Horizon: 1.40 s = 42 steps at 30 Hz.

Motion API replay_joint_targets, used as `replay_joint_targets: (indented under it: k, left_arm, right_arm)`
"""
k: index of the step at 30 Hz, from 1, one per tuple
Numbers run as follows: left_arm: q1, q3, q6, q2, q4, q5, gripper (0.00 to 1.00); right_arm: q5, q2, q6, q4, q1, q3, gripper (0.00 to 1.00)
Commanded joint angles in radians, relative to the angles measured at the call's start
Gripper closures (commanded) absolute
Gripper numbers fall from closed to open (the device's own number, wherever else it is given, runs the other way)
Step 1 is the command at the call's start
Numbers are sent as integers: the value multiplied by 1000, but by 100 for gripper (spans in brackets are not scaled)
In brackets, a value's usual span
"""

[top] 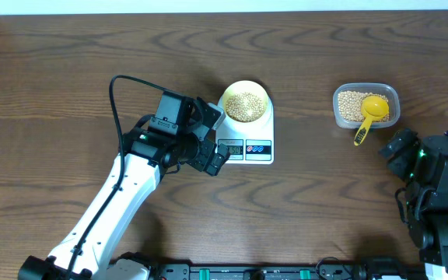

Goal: Scoop item into bowl and weigh 50g on scale

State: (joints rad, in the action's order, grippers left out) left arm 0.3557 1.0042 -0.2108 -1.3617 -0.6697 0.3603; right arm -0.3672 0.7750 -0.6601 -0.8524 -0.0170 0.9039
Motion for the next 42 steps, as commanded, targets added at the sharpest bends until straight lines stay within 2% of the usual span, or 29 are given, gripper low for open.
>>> replay_joint_targets:
  k: [1, 42]
  left_arm:
    - [1, -6, -13, -4, 1, -6, 2]
    - [1, -6, -13, -4, 1, -6, 2]
  right_arm:
    - [-16, -3, 18, -5, 5, 5, 1]
    - [-16, -3, 19, -31, 5, 5, 1]
